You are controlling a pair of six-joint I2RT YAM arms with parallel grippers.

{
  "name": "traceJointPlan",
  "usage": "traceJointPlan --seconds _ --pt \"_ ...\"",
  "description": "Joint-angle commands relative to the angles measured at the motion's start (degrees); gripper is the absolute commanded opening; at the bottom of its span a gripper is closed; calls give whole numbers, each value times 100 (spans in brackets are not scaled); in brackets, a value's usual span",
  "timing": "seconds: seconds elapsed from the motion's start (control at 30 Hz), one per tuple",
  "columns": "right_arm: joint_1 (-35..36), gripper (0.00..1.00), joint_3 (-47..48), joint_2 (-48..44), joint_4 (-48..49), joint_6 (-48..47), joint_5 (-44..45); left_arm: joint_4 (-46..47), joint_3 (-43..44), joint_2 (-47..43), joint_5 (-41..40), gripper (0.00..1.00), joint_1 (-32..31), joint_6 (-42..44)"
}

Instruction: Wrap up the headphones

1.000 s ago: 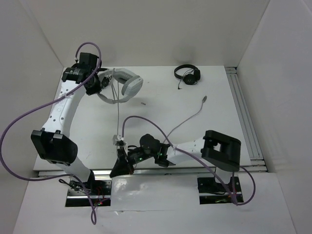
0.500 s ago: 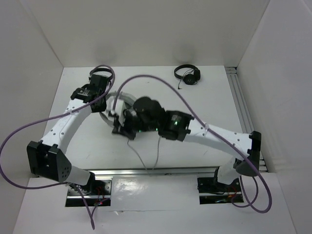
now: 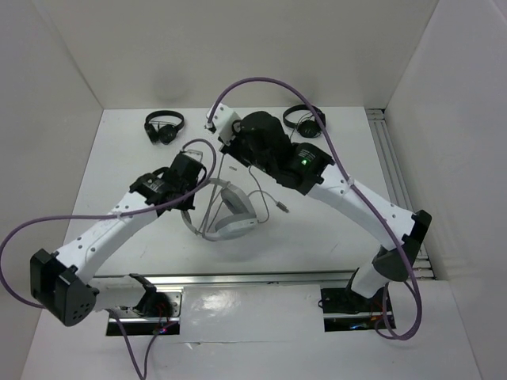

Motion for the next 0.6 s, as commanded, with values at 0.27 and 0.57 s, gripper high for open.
traceJointPlan --seconds 0.27,0.57 --pt "-1475 0 -945 -178 2244 -61 407 -1092 868 -1688 281 0 -1100 78" --pt "-1791 0 -1147 402 1997 739 -2343 -1034 2801 -1592 1361 0 -1100 350"
